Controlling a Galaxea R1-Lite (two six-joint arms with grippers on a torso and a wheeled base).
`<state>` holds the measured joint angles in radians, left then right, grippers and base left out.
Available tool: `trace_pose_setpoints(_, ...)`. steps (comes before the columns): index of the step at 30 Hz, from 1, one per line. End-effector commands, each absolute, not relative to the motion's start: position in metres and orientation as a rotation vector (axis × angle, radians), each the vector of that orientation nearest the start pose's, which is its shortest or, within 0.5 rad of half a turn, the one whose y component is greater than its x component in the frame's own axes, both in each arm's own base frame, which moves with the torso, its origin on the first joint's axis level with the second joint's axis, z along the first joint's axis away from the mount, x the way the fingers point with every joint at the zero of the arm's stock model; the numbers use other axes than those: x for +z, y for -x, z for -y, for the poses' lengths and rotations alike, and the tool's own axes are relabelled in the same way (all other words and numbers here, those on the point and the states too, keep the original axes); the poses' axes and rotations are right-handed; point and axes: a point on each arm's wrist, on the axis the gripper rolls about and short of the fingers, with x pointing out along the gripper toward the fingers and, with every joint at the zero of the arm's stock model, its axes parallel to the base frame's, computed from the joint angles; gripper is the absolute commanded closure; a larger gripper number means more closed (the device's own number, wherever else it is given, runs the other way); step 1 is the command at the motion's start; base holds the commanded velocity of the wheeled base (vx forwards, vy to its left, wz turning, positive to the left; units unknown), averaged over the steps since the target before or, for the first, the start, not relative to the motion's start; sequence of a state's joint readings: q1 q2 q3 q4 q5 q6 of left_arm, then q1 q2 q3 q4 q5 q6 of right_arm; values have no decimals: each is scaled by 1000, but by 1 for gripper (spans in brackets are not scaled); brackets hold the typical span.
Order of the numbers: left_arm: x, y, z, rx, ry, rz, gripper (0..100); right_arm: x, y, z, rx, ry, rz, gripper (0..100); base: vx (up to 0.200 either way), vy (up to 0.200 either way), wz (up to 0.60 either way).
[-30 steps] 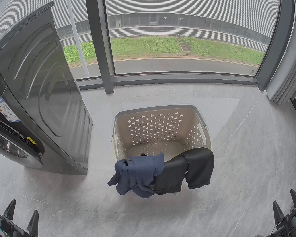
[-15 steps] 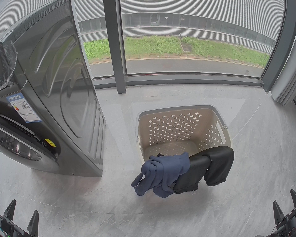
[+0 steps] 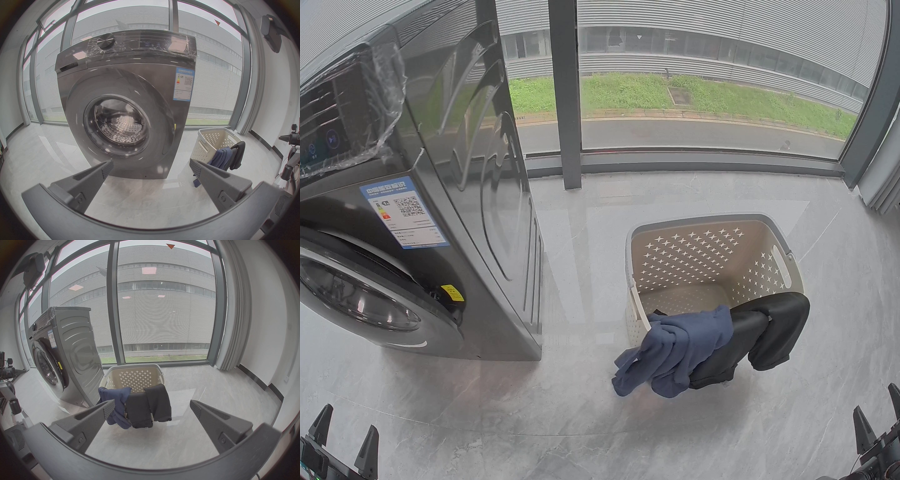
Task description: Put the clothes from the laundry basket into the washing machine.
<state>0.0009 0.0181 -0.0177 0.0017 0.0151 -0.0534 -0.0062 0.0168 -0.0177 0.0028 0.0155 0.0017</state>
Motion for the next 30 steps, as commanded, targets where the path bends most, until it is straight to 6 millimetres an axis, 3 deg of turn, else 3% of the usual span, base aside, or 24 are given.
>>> trace_pose_setpoints(1, 76, 23, 0, 17, 54, -4, 0, 76, 23, 0, 9, -2, 0, 0, 0, 200, 0)
trace_pose_setpoints(21, 76, 23, 0, 17, 54, -4, 0, 76, 23, 0, 9, -2, -2, 0, 0, 200, 0)
trace_pose_setpoints(30, 76, 23, 0, 17, 54, -4, 0, 76, 23, 0, 9, -2, -2, 0, 0, 0, 0)
